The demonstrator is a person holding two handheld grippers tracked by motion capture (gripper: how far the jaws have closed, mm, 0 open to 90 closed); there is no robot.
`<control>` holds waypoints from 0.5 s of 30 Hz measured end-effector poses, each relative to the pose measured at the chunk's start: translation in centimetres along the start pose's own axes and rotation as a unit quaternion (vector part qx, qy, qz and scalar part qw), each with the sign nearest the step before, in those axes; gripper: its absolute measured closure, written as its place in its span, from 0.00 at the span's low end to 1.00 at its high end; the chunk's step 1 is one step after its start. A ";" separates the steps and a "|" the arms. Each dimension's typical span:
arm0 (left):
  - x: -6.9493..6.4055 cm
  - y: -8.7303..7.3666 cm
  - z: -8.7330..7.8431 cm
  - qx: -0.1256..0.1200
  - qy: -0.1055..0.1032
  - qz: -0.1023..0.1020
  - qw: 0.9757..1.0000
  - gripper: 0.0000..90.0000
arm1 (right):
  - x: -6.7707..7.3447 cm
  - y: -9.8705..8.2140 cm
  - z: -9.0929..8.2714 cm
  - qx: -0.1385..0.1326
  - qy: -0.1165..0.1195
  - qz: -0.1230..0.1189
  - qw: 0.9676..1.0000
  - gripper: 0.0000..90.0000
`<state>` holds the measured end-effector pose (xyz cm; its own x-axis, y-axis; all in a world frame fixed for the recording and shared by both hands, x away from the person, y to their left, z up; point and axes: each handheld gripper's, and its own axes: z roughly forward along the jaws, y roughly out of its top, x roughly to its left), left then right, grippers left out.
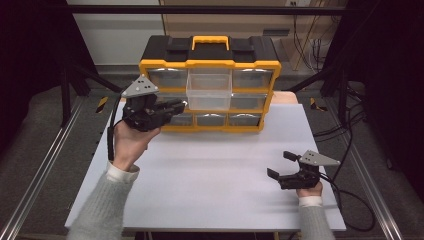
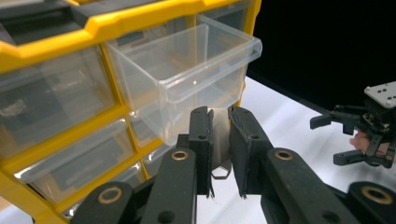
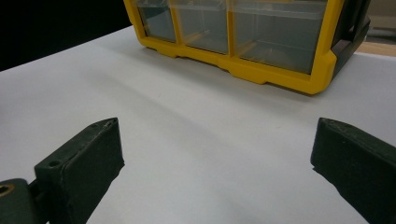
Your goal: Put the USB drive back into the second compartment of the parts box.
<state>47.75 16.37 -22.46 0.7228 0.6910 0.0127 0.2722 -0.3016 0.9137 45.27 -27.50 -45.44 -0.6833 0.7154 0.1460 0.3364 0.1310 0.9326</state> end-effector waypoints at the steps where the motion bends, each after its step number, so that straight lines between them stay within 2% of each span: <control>1: 0.0 0.2 0.0 -0.001 0.000 0.001 1.000 0.88 | 0.0 0.0 0.0 0.000 0.000 0.000 1.000 0.03; 15: 0.0 2.6 -0.3 -0.014 0.005 0.005 1.000 0.88 | 0.0 0.0 0.0 0.000 -0.001 0.000 1.000 0.03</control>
<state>48.24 15.77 -19.99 0.7192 0.6944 0.0255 0.2476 -0.2904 0.9243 45.27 -27.50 -45.44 -0.6824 0.7163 0.1457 0.3371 0.1315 0.9322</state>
